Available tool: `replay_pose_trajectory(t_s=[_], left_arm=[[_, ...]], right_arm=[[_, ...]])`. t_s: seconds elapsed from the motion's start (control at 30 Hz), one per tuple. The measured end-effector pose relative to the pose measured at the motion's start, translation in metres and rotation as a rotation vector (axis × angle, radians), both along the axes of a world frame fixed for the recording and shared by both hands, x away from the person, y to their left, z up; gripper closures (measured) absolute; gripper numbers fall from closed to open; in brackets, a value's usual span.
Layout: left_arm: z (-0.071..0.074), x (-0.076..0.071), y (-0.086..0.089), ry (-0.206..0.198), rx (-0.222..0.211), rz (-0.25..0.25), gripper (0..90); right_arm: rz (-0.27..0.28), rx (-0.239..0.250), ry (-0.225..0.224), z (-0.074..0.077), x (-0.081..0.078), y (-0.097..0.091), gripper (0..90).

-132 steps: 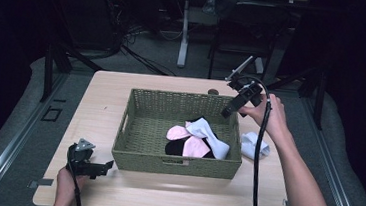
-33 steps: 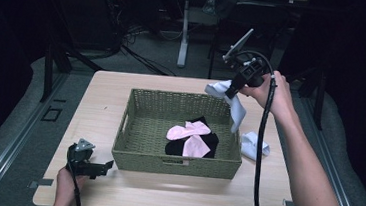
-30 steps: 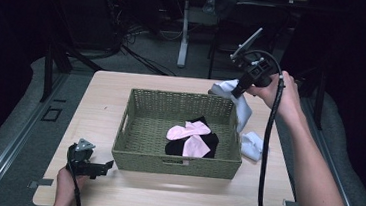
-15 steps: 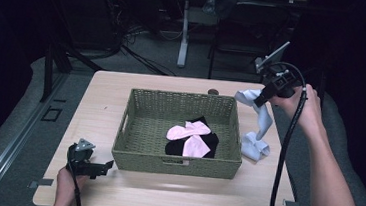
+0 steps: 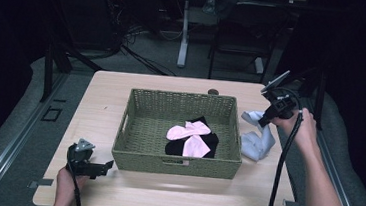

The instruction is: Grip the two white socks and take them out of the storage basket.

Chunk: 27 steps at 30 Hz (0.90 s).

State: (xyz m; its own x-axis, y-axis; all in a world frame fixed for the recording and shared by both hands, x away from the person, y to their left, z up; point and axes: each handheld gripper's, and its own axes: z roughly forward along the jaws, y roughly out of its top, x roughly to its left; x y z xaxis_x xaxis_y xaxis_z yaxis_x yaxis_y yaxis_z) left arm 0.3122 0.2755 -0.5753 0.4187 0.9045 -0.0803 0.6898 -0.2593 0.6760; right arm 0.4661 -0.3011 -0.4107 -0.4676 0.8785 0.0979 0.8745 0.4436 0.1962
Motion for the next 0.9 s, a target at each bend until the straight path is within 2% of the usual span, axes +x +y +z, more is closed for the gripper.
replay_pose_trajectory(t_s=[0.1,0.13,0.2,0.23,0.27,0.4,0.43,0.47,0.5,0.53,0.63,0.7,0.77,0.87,0.9], left_arm=[[-0.001,0.001,-0.001,0.000,0.006,0.003,2.0],[-0.001,0.001,-0.002,-0.001,0.005,0.000,2.0],[0.000,0.000,-0.002,-0.004,0.010,-0.001,2.0],[0.000,0.000,-0.002,-0.004,0.010,-0.001,2.0],[0.000,0.000,-0.002,-0.002,0.003,0.002,2.0],[0.001,-0.001,-0.001,-0.006,0.002,0.007,2.0],[0.000,-0.001,-0.001,-0.006,0.002,0.008,2.0],[0.000,0.000,-0.001,-0.005,0.003,0.008,2.0],[0.000,0.000,-0.001,-0.004,0.005,0.007,2.0],[0.000,0.000,-0.001,-0.004,0.006,0.006,2.0],[0.000,0.000,-0.002,-0.004,0.004,0.005,2.0],[0.001,-0.001,-0.002,-0.005,0.004,0.004,2.0],[0.001,-0.001,-0.002,-0.007,0.004,0.004,2.0],[0.001,-0.001,-0.002,-0.010,0.006,0.003,2.0],[0.001,-0.001,-0.003,-0.010,0.007,0.003,2.0]], right_arm=[[-0.023,0.001,0.026,-0.025,0.001,-0.003,81.9],[-0.029,0.003,0.045,-0.041,0.002,-0.005,81.4],[-0.038,0.009,0.062,-0.056,0.004,-0.007,80.5],[-0.038,0.009,0.062,-0.056,0.004,-0.007,80.5],[-0.053,0.016,0.076,-0.070,0.005,-0.007,78.1],[-0.072,0.026,0.086,-0.083,0.005,-0.009,73.0],[-0.079,0.033,0.080,-0.085,0.004,-0.011,66.1],[-0.072,0.033,0.085,-0.084,0.004,-0.012,64.0],[-0.083,0.034,0.069,-0.084,0.003,-0.012,60.8],[-0.092,0.041,0.045,-0.082,-0.001,-0.013,50.7],[-0.107,0.061,-0.008,-0.076,-0.010,-0.017,41.0],[-0.099,0.067,-0.011,-0.073,-0.013,-0.019,38.0],[-0.099,0.082,-0.039,-0.068,-0.021,-0.021,32.3],[-0.074,0.078,-0.051,-0.062,-0.030,-0.022,26.3],[-0.063,0.089,-0.067,-0.059,-0.037,-0.023,21.1]])
